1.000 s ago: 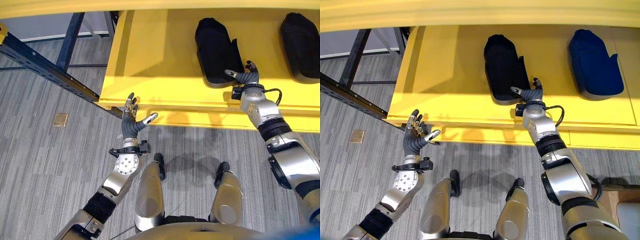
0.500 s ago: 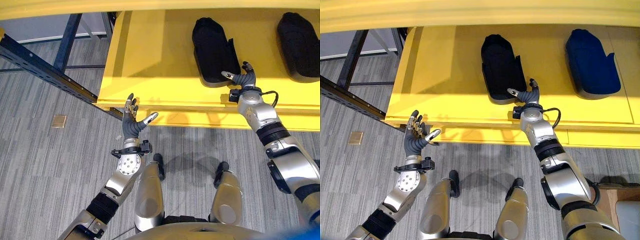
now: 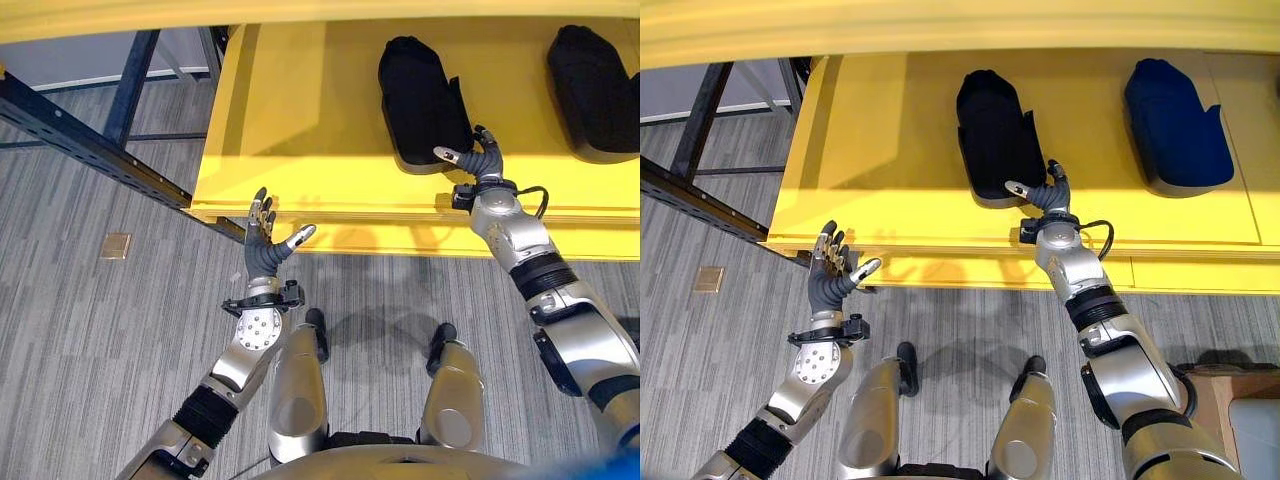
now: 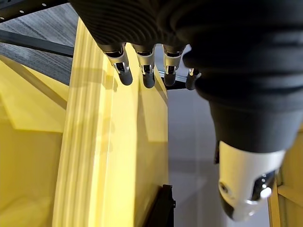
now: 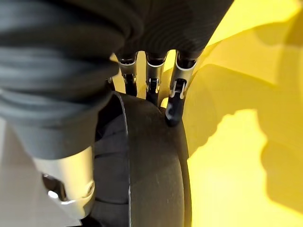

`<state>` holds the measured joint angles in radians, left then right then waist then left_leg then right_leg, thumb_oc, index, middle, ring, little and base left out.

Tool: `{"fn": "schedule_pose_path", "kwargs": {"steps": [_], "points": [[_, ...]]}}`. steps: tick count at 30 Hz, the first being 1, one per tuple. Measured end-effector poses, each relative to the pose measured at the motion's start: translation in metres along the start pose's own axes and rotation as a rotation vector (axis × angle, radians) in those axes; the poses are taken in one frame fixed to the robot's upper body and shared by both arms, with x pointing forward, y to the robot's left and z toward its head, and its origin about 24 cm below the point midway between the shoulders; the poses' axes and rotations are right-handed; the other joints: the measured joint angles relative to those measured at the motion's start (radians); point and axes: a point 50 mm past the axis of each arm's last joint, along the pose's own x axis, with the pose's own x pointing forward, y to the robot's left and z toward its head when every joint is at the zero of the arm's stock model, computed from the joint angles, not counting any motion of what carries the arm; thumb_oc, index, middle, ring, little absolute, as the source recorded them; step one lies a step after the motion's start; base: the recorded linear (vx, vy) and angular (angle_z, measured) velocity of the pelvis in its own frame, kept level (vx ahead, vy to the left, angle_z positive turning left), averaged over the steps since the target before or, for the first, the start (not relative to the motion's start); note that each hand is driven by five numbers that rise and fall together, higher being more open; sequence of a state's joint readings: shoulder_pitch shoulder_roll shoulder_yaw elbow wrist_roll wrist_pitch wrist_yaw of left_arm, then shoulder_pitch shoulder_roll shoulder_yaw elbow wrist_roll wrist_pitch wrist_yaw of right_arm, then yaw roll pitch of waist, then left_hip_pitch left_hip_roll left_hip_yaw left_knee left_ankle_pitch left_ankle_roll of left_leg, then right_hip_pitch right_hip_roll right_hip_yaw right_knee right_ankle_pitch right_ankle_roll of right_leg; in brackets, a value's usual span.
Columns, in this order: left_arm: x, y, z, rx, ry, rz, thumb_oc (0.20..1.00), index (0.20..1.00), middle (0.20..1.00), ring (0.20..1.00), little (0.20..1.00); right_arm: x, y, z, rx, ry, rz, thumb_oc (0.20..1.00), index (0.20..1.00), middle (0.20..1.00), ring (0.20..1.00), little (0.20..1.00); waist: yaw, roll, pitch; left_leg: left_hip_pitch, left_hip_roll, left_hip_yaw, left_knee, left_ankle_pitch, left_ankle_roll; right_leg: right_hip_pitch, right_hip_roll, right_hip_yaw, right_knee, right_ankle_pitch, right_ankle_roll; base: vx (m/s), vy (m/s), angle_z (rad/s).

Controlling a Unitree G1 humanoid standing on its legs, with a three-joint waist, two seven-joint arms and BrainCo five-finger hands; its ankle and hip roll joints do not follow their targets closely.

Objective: Move parts from the plastic box to the shelf.

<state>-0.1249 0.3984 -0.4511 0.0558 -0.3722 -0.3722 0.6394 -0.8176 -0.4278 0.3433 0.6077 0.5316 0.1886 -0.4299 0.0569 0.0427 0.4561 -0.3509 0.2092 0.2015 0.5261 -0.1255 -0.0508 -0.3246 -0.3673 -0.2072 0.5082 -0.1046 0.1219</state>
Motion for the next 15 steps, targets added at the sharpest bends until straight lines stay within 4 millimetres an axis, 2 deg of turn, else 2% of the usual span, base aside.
{"fn": "schedule_pose_path", "kwargs": {"steps": [15], "points": [[-0.004,-0.001,-0.004,-0.032,0.017,0.080,1.000,1.000,1.000,1.000,1.000,-0.006,0.014,-0.006,0.043,0.021,0.061,1.000,1.000,1.000,1.000,1.000,-0.006,0.001,-0.003,0.020,0.002,0.000,-0.002,-0.001,-0.004,0.016,0.001,0.001,0.005,-0.003,-0.002,0.00,0.000,0.00]]}}
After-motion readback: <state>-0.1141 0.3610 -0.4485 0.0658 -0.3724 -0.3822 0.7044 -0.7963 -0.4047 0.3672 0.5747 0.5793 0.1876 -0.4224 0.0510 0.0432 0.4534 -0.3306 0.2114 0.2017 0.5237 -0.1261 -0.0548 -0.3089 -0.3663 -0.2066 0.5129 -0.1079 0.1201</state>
